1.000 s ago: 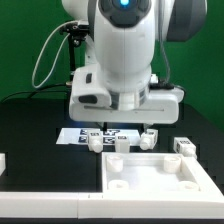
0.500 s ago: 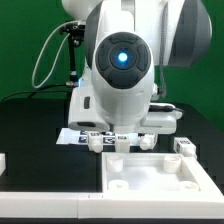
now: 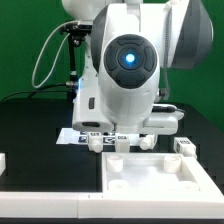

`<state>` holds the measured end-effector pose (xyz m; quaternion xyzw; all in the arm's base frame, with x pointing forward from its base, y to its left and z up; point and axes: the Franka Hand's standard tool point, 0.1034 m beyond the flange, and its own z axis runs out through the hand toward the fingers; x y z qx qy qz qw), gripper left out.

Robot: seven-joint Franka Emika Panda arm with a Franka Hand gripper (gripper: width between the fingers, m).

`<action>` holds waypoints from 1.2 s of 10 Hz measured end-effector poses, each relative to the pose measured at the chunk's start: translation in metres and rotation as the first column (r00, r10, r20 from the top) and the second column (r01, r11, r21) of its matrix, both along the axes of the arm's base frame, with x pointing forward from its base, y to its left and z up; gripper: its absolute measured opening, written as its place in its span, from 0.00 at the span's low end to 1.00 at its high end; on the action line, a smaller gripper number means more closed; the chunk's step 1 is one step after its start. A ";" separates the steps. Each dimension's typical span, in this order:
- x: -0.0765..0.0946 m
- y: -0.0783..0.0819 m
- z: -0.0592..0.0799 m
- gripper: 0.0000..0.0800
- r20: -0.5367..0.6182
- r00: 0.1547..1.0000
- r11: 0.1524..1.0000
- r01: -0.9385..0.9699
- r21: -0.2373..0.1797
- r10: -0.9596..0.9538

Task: Assemble one leg

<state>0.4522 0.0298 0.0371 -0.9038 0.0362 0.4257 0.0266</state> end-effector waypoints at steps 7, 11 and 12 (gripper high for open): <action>-0.019 0.000 -0.016 0.81 -0.008 1.000 1.000 0.001 -0.007 -0.001; -0.025 -0.001 -0.024 0.80 -0.028 1.000 1.000 0.002 -0.011 -0.003; -0.025 -0.001 -0.024 0.80 -0.028 1.000 1.000 0.003 -0.011 -0.003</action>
Offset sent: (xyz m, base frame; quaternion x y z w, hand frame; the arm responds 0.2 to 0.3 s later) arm -0.0016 -0.0037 -0.0060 0.0104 0.0158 0.0251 0.9995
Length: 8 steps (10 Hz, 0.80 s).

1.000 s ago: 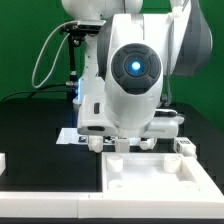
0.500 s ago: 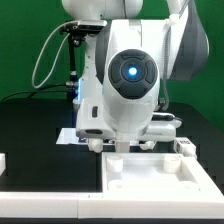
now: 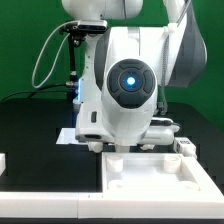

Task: Assemble one leg

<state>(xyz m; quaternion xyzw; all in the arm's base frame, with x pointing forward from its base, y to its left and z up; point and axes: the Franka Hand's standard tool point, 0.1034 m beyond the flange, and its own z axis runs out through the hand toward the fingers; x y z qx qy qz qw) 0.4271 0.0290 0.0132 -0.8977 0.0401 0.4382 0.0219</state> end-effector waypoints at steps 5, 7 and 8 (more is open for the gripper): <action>0.004 0.001 0.005 0.36 0.004 1.000 1.000 -0.003 0.005 0.003; 0.025 0.013 0.048 0.36 0.024 1.000 0.999 -0.018 0.028 0.018; 0.036 0.021 0.073 0.36 0.036 0.999 0.999 -0.024 0.036 0.023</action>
Offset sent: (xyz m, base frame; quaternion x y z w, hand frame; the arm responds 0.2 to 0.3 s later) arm 0.0000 0.0000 0.0000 0.0000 0.0000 0.0000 1.0000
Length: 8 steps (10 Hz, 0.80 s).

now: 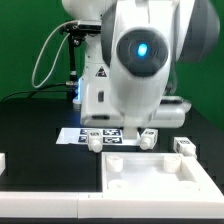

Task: Assemble one leg

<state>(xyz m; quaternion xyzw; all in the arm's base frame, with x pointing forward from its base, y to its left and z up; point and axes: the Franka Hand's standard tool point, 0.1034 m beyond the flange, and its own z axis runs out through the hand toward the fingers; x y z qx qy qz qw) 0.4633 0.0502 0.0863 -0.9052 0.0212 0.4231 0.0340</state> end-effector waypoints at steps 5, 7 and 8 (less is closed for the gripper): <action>0.033 0.013 0.024 0.36 0.140 0.989 0.999 -0.041 0.005 0.039; 0.060 0.020 0.040 0.36 0.293 0.956 1.000 -0.020 0.022 0.012; 0.089 0.025 0.048 0.36 0.408 0.913 0.999 -0.025 0.030 0.011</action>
Offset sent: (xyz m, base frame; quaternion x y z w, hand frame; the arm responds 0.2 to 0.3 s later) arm 0.0000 0.0000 0.0000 0.0000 0.0000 0.0000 1.0000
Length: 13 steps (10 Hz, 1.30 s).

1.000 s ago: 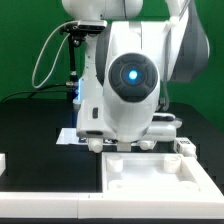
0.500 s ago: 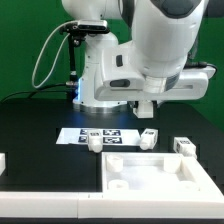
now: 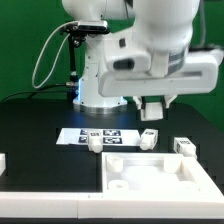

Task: Assemble one leg

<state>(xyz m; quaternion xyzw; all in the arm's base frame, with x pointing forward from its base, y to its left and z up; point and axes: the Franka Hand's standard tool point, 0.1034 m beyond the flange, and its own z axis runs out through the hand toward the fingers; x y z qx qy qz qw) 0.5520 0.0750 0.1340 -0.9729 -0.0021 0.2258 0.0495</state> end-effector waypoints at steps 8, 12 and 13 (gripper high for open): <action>0.056 -0.001 0.009 0.36 0.622 0.781 0.998 -0.051 -0.036 0.063; 0.098 0.019 0.007 0.36 0.842 0.537 0.998 -0.044 -0.041 0.058; 0.098 0.015 0.006 0.36 0.883 0.465 0.998 -0.036 -0.053 0.064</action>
Offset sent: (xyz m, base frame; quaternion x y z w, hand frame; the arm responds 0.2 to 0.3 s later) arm 0.0000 0.0000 0.0000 0.0000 0.1938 0.0000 0.9810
